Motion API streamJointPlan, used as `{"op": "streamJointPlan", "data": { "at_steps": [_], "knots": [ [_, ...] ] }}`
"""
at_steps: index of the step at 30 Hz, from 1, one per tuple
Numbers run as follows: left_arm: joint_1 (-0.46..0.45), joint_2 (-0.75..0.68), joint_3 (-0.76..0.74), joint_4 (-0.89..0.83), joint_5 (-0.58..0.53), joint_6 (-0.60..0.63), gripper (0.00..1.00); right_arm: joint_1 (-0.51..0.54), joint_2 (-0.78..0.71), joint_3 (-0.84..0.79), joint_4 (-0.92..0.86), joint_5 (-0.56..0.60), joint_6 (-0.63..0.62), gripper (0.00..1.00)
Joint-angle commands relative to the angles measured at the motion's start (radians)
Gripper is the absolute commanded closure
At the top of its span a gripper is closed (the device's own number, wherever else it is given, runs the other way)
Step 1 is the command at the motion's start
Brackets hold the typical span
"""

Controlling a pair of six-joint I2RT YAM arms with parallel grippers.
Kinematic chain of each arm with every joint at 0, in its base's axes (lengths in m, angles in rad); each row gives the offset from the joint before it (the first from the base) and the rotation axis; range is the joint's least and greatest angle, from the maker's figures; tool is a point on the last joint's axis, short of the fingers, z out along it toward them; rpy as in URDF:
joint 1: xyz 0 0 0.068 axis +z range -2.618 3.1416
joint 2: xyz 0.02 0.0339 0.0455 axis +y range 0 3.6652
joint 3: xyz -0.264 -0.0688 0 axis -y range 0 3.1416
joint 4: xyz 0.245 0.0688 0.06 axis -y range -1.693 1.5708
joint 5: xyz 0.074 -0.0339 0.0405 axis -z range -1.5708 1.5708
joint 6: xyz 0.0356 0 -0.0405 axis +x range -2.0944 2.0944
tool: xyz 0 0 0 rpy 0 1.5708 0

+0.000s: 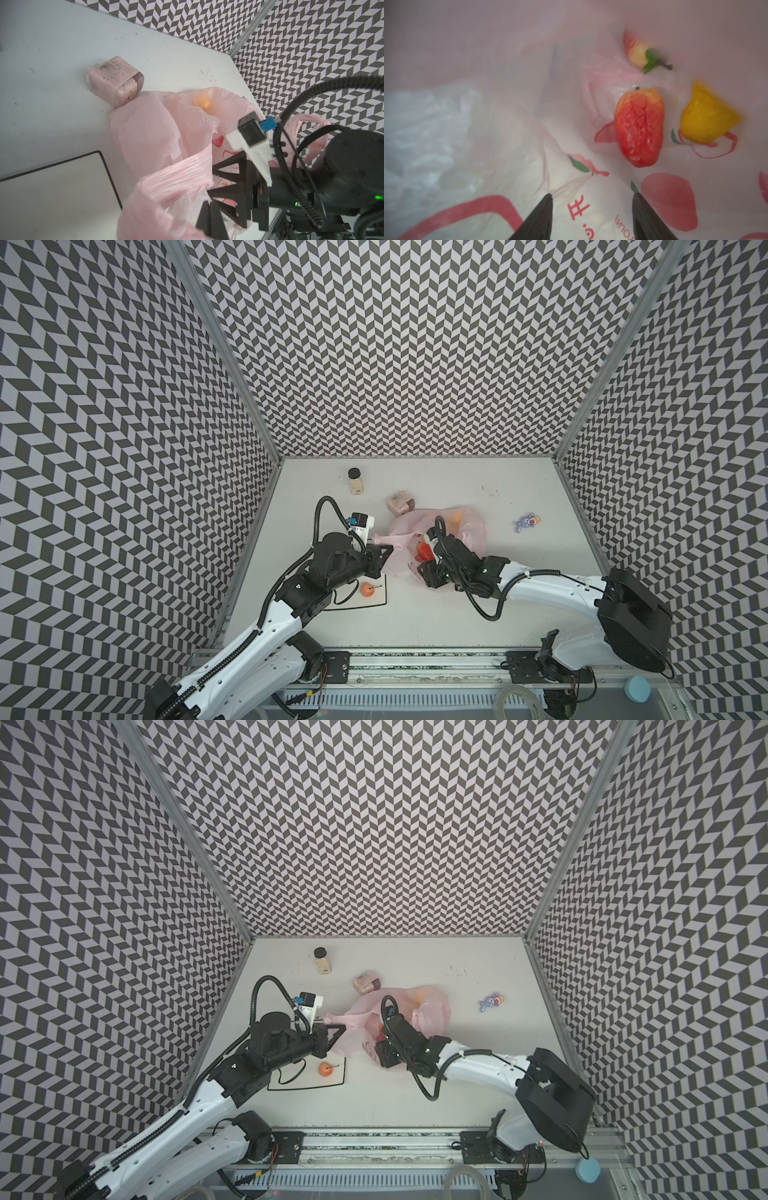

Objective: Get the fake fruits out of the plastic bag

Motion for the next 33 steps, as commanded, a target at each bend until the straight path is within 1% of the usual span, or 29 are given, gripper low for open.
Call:
{"op": "streamJointPlan", "data": {
  "at_steps": [1, 4, 7, 10, 15, 19, 22, 26, 30, 33],
  "knots": [
    [-0.005, -0.017, -0.006, 0.033, -0.009, -0.005, 1.0, -0.024, 0.05, 0.05, 0.058, 0.135, 0.1, 0.34],
    [-0.003, -0.02, -0.01, 0.063, 0.002, -0.032, 1.0, -0.04, 0.11, 0.078, 0.053, 0.166, 0.148, 0.3],
    [-0.006, -0.018, -0.02, 0.097, 0.019, -0.055, 1.0, -0.048, 0.172, 0.109, 0.089, 0.162, 0.163, 0.28],
    [-0.006, -0.018, -0.029, 0.104, 0.024, -0.066, 1.0, -0.053, 0.239, 0.154, 0.098, 0.194, 0.174, 0.25],
    [-0.007, -0.026, -0.033, 0.115, 0.009, -0.066, 1.0, -0.062, 0.344, 0.195, 0.127, 0.22, 0.168, 0.25],
    [-0.007, -0.024, -0.038, 0.126, 0.002, -0.069, 1.0, -0.067, 0.408, 0.211, 0.136, 0.225, 0.156, 0.26],
    [-0.006, -0.022, -0.038, 0.129, 0.001, -0.074, 1.0, -0.072, 0.432, 0.208, 0.155, 0.204, 0.152, 0.33],
    [-0.006, -0.028, -0.041, 0.125, -0.007, -0.073, 1.0, -0.071, 0.423, 0.198, 0.174, 0.193, 0.136, 0.45],
    [-0.006, -0.037, -0.04, 0.121, -0.029, -0.075, 1.0, -0.07, 0.361, 0.195, 0.162, 0.196, 0.101, 0.6],
    [-0.006, -0.037, -0.041, 0.12, -0.052, -0.091, 1.0, -0.07, 0.277, 0.172, 0.156, 0.184, 0.068, 0.66]
  ]
}}
